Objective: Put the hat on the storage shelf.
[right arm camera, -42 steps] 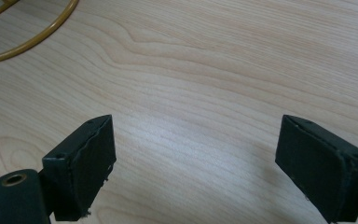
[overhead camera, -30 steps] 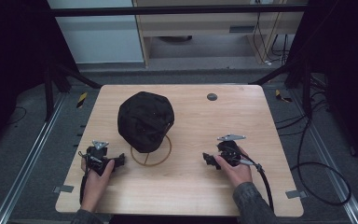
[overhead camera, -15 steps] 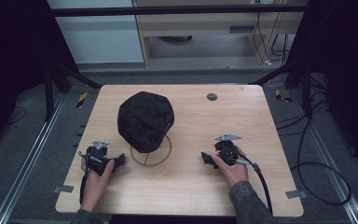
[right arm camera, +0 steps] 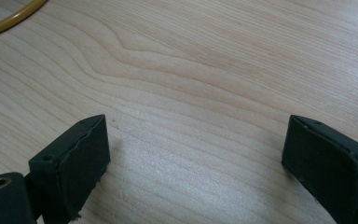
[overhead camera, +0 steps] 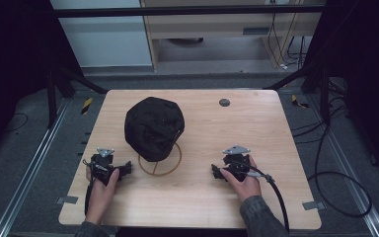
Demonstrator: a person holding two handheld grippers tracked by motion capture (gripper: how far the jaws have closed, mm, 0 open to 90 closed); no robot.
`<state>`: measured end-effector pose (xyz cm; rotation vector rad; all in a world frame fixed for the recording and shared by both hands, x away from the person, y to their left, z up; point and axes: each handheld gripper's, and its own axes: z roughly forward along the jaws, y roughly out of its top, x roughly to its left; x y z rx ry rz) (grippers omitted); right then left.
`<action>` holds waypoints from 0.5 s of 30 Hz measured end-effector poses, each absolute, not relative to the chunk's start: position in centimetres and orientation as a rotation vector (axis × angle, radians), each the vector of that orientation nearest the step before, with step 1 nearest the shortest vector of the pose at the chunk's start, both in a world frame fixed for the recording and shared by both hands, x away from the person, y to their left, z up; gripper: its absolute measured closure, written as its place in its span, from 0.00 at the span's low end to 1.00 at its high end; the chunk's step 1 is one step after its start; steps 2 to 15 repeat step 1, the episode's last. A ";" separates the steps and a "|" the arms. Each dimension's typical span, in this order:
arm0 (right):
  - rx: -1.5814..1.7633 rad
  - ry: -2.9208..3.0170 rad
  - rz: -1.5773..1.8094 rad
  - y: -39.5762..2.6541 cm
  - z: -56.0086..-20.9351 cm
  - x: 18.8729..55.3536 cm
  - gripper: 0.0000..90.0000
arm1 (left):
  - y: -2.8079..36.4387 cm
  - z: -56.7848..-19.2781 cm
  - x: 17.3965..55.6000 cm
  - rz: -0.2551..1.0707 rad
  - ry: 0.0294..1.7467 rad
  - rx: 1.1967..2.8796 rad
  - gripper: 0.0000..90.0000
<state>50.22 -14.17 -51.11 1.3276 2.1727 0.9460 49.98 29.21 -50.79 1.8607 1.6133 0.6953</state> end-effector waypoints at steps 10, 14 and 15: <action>1.322 2.174 0.948 -14.3 -51.1 50.2 0.08 | 29.2 -50.8 50.0 0.694 1.614 1.862 0.00; 1.322 2.174 0.948 -14.3 -51.1 50.2 0.08 | 29.2 -50.8 50.0 0.694 1.614 1.862 0.00; 1.322 2.174 0.948 -14.3 -51.1 50.2 0.08 | 29.2 -50.8 50.0 0.694 1.614 1.862 0.00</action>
